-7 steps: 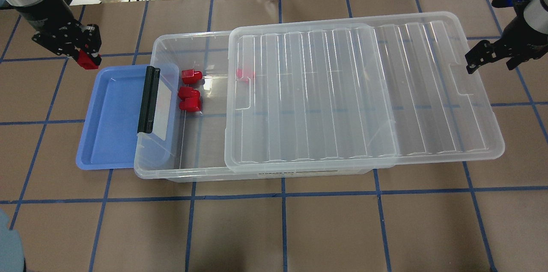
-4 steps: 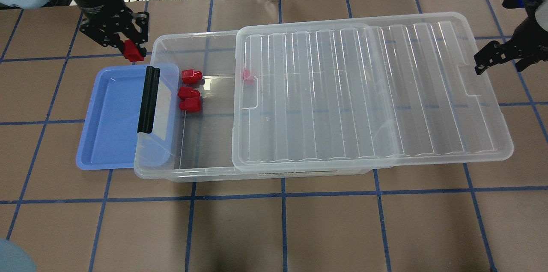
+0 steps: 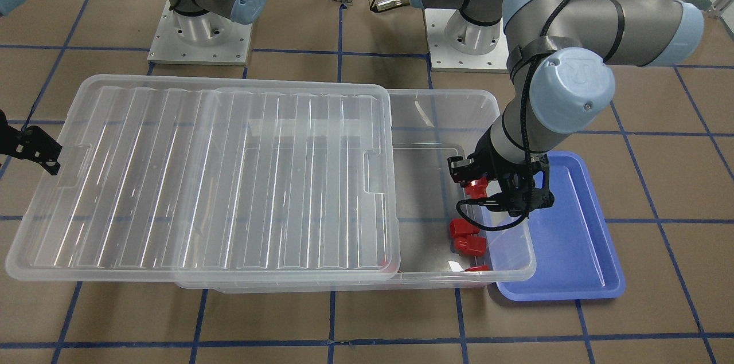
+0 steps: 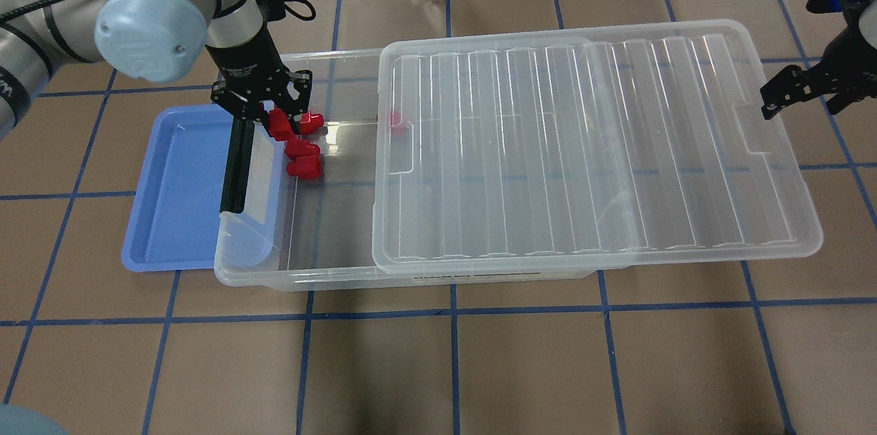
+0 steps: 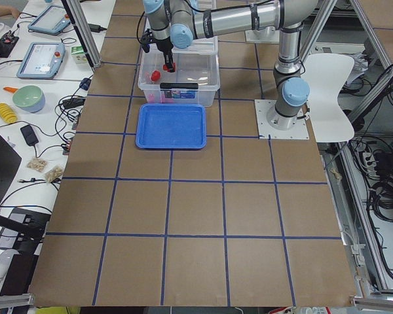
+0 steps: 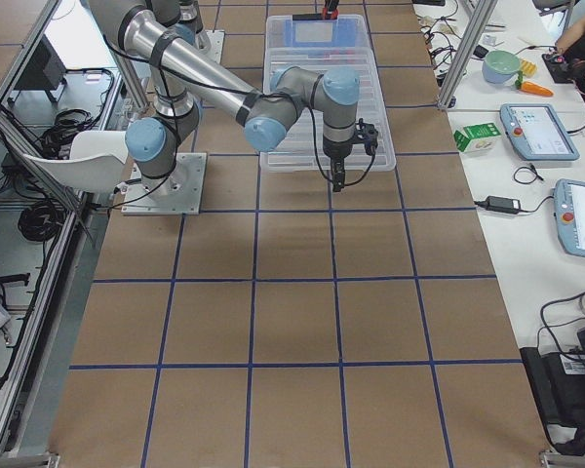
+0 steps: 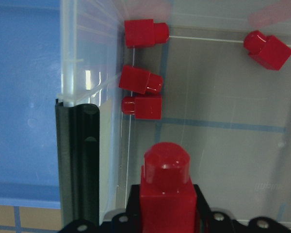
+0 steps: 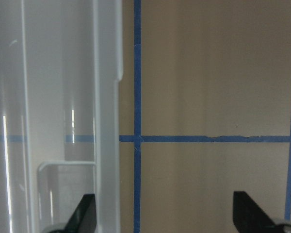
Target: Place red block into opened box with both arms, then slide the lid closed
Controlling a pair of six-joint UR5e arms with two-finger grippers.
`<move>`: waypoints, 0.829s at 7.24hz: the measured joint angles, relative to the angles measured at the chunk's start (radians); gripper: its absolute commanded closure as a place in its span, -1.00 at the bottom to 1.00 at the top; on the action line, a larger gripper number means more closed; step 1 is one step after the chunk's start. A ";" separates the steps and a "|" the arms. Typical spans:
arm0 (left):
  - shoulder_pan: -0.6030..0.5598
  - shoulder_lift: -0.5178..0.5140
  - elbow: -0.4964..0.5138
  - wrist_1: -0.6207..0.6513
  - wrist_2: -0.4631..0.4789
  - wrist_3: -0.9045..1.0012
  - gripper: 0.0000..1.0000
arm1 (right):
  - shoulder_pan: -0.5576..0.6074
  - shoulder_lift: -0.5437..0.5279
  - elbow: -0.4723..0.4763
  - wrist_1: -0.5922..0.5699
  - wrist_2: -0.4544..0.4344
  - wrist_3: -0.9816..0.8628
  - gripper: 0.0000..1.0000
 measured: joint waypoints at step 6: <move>-0.018 -0.069 -0.186 0.230 -0.050 -0.003 1.00 | 0.084 -0.110 -0.228 0.338 -0.003 0.054 -1.00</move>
